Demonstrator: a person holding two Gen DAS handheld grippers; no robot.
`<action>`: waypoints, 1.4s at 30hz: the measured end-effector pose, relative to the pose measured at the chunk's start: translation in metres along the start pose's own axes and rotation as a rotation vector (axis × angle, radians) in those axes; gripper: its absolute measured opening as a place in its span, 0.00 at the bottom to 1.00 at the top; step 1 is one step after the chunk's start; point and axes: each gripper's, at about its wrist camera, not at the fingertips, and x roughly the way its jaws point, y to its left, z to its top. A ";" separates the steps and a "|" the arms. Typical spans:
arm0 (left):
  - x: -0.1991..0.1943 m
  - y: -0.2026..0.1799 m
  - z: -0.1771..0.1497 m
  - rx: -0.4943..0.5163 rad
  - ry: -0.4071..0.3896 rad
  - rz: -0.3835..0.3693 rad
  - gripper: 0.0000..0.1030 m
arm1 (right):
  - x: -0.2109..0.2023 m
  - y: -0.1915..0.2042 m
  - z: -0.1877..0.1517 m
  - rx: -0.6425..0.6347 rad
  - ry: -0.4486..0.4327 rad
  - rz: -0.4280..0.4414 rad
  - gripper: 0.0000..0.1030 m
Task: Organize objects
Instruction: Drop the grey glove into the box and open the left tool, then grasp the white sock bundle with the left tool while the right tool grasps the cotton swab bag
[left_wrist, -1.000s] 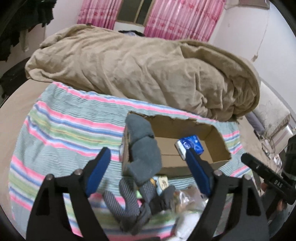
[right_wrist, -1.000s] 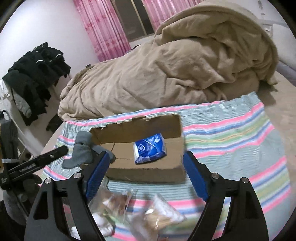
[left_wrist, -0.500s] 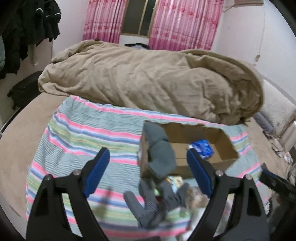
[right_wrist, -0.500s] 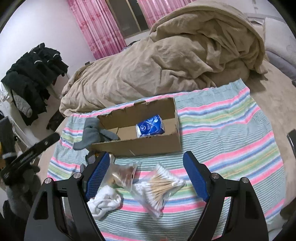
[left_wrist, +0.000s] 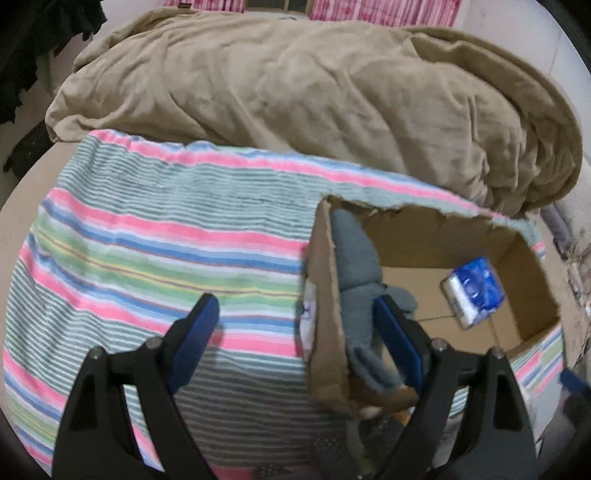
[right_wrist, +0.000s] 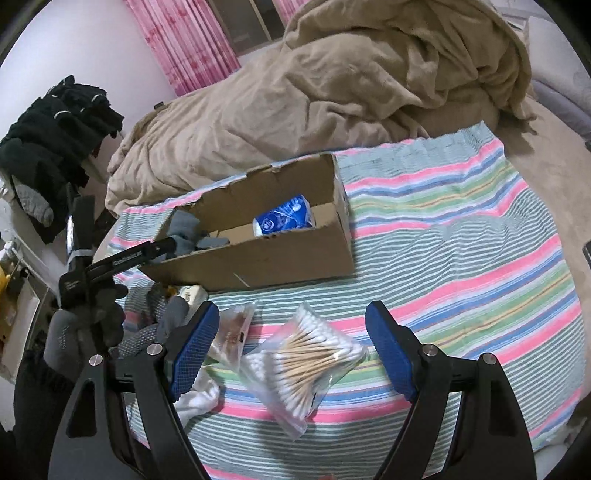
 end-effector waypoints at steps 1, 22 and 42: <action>-0.006 0.000 -0.001 0.000 -0.014 -0.004 0.85 | 0.001 0.000 -0.001 -0.001 0.002 -0.003 0.82; -0.142 -0.035 -0.096 0.068 -0.070 -0.142 0.85 | -0.032 0.024 -0.031 -0.041 0.004 0.011 0.82; -0.106 -0.081 -0.156 0.152 0.069 -0.198 0.84 | -0.001 -0.010 -0.052 0.028 0.104 0.023 0.82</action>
